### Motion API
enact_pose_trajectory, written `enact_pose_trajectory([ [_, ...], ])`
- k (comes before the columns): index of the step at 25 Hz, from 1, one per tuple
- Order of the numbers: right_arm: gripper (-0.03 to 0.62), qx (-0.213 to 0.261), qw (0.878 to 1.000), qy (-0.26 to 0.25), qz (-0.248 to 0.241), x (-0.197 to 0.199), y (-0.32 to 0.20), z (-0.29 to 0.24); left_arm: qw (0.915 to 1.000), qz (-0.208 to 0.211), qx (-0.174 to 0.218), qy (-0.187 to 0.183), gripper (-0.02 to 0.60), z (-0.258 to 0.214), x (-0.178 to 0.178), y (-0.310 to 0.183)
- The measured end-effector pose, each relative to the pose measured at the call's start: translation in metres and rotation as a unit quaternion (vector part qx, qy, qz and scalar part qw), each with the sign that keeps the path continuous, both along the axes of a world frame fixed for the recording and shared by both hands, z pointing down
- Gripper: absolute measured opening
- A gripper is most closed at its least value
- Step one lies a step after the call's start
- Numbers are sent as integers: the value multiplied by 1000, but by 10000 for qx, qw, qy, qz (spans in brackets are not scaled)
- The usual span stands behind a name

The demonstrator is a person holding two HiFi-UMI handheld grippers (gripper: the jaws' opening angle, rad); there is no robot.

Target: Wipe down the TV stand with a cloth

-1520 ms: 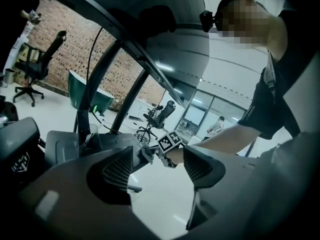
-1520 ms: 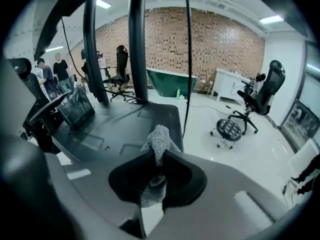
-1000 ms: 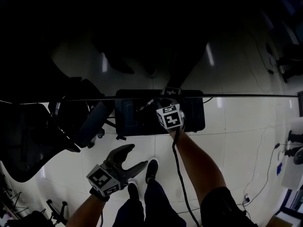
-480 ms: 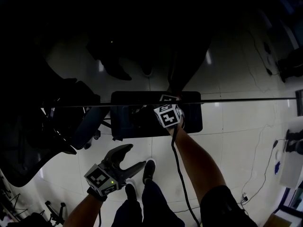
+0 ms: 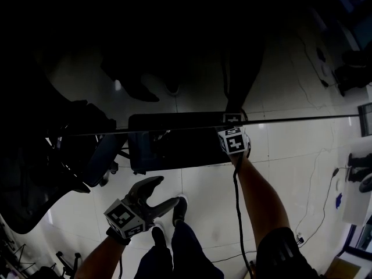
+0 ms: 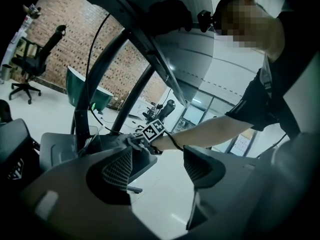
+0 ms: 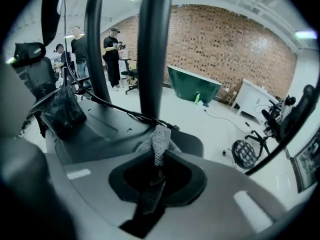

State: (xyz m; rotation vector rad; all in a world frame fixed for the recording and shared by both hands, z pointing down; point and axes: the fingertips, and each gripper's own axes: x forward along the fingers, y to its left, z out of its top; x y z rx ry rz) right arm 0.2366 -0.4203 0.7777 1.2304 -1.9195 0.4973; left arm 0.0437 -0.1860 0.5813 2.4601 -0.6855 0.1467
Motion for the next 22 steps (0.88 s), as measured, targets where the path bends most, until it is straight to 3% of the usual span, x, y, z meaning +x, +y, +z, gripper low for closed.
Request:
enact_pose_trajectory([
  [5, 46, -35, 9997, 168, 159, 33, -4, -3, 9999, 39, 95, 4, 328, -2, 2, -3],
  [12, 46, -61, 9998, 71, 149, 24, -4, 1, 9999, -72, 115, 81, 327, 3, 3, 1],
  [22, 44, -173, 9996, -67, 197, 14, 84, 1, 9998, -29, 156, 111, 328, -6, 0, 29],
])
